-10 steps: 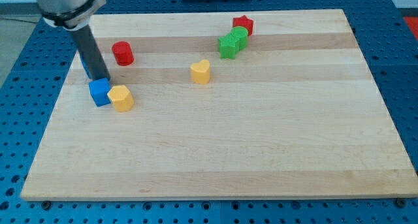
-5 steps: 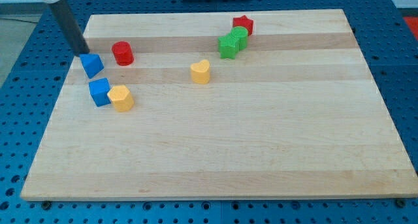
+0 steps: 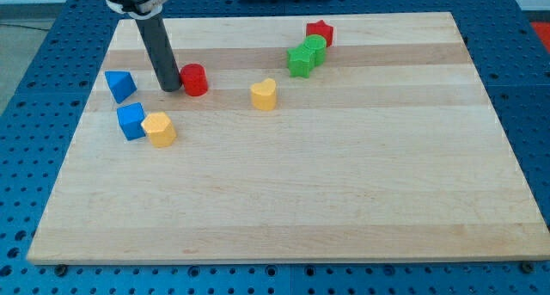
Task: Place red circle left to the green circle
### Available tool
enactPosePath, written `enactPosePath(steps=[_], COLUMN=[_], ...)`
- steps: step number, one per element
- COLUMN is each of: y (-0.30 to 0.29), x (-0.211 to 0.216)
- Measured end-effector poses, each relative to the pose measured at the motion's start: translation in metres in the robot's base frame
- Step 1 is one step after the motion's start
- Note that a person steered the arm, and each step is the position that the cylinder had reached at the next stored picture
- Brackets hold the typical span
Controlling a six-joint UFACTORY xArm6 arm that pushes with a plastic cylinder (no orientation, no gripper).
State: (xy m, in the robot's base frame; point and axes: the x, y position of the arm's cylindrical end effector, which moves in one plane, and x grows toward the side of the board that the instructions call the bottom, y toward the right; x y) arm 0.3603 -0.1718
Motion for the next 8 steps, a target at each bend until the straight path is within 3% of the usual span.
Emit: enactPosePath(steps=[5,8], y=[0.16,0.183], x=[-0.035,-0.067])
